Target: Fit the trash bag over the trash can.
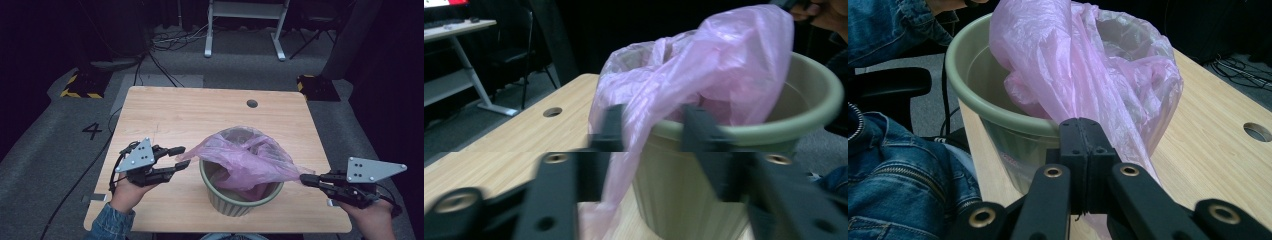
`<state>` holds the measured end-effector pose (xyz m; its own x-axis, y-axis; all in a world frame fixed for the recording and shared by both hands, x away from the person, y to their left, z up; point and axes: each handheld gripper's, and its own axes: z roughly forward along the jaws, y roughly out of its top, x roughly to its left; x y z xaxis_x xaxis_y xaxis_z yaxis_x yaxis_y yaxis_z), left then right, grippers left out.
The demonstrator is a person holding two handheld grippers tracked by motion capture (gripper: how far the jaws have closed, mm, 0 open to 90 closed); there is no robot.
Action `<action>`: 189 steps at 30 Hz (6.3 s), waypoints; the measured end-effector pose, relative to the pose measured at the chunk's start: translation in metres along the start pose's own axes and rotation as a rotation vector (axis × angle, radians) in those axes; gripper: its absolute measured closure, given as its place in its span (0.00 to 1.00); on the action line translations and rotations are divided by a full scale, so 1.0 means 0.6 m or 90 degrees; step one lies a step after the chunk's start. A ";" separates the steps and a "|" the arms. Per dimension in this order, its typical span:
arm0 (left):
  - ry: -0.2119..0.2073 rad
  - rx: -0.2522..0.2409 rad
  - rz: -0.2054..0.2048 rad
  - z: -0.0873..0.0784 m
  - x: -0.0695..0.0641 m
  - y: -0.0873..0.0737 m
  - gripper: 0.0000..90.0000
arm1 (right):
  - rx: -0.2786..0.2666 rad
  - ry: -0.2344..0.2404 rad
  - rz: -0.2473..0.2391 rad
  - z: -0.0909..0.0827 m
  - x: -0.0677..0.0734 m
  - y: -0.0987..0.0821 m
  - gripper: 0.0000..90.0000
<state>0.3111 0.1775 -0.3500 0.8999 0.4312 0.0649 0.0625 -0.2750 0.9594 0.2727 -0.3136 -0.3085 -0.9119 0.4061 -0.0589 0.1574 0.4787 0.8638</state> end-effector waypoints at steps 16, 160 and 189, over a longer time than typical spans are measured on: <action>-0.065 0.012 0.047 0.005 -0.029 -0.011 1.00 | -0.005 0.061 0.004 0.009 0.017 -0.012 1.00; 0.054 0.124 -0.074 0.050 -0.013 -0.095 0.38 | 0.020 -0.008 0.107 0.132 -0.045 -0.094 1.00; 0.095 0.225 -0.142 0.144 0.071 -0.110 1.00 | 0.180 0.029 0.217 0.228 -0.141 -0.146 1.00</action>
<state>0.3825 0.1400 -0.4343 0.7774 0.6252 -0.0689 0.4150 -0.4277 0.8030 0.3880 -0.2834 -0.4480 -0.8049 0.5459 0.2325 0.5430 0.5198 0.6594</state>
